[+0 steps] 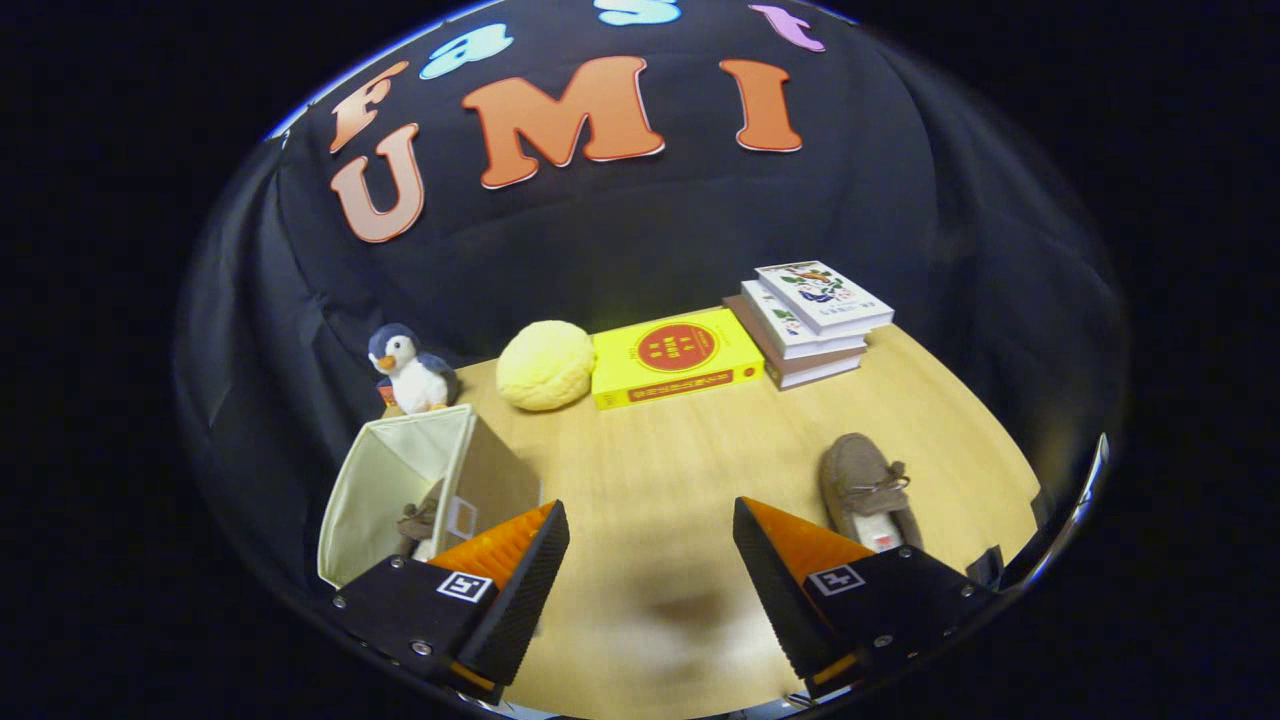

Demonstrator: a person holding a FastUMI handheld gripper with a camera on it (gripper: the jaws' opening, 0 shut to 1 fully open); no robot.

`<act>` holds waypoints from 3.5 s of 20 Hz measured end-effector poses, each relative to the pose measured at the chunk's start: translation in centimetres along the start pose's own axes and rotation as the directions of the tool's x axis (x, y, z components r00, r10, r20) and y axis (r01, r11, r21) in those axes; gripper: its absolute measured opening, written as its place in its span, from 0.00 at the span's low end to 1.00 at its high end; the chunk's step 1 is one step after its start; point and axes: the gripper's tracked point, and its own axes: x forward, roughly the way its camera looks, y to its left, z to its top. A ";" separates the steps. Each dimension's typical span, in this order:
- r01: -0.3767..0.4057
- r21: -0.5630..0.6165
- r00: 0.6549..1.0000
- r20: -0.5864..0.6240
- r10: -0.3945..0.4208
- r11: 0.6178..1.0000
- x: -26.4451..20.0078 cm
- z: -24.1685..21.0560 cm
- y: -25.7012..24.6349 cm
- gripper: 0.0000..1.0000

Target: Open the storage box then place both shoes into the box .Put the left shoe in first, then the right shoe, with the right side of both shoes facing outward in a uniform manner.

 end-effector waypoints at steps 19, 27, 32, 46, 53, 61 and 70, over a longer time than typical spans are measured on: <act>0.151 0.016 0.982 -0.114 -0.148 0.988 4.8 -7.2 -20.8 0.98; 0.148 0.030 0.974 -0.178 -0.140 0.989 7.6 -10.3 -22.4 0.62; 0.146 0.021 0.970 -0.199 -0.139 0.989 8.4 -10.6 -22.1 0.09; 0.121 0.089 0.989 -0.093 -0.113 0.989 4.1 -4.7 -17.7 0.01; 0.115 0.097 0.993 -0.043 -0.111 0.989 1.0 -2.5 -7.4 0.01; -0.009 0.127 1.000 0.014 0.008 0.992 -2.4 0.5 8.5 0.01; -0.077 0.103 0.997 0.029 0.074 0.992 -3.2 0.2 18.8 0.01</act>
